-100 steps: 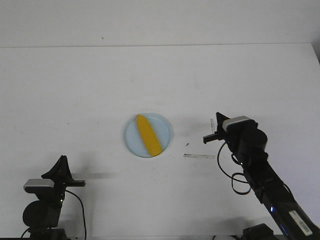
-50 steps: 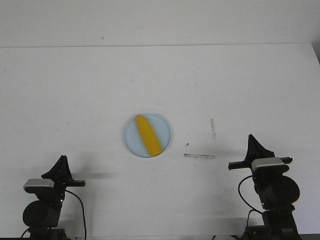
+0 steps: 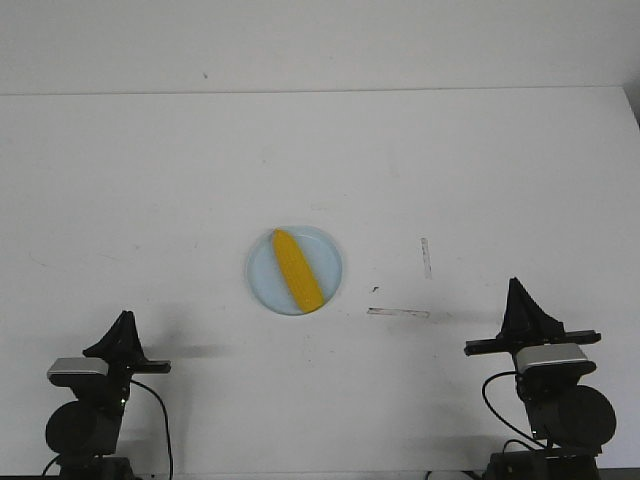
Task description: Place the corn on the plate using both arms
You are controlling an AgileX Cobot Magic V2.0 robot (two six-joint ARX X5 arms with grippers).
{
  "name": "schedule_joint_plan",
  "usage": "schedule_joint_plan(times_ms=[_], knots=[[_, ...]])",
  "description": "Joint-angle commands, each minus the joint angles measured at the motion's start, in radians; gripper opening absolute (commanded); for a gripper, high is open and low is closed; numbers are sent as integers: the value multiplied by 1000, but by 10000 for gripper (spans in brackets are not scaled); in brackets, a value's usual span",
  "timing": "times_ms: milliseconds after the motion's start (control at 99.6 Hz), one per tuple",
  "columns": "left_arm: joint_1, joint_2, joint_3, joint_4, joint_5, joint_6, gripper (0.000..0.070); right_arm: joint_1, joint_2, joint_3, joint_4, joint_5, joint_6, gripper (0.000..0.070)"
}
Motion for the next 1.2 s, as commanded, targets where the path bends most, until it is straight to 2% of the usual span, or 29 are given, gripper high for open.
schedule_joint_plan(times_ms=[0, 422, 693, 853, 984, 1195], knots=[[0, -1, -21, 15, 1, 2, 1, 0, -3, 4, 12, 3, -5, 4], [0, -1, -21, 15, 1, 2, 1, -21, -47, -23, 3, 13, -5, 4], [0, -1, -21, 14, 1, 2, 1, -85, -232, -180, 24, -4, -2, 4], [0, -1, -21, 15, 1, 2, 1, -83, -232, -249, 36, -6, 34, 4], [0, -1, -21, 13, 1, 2, 1, -82, -232, -335, 128, -9, 54, 4], [0, -1, -21, 8, 1, 2, 1, -61, -232, -331, 71, -11, 52, 4]])
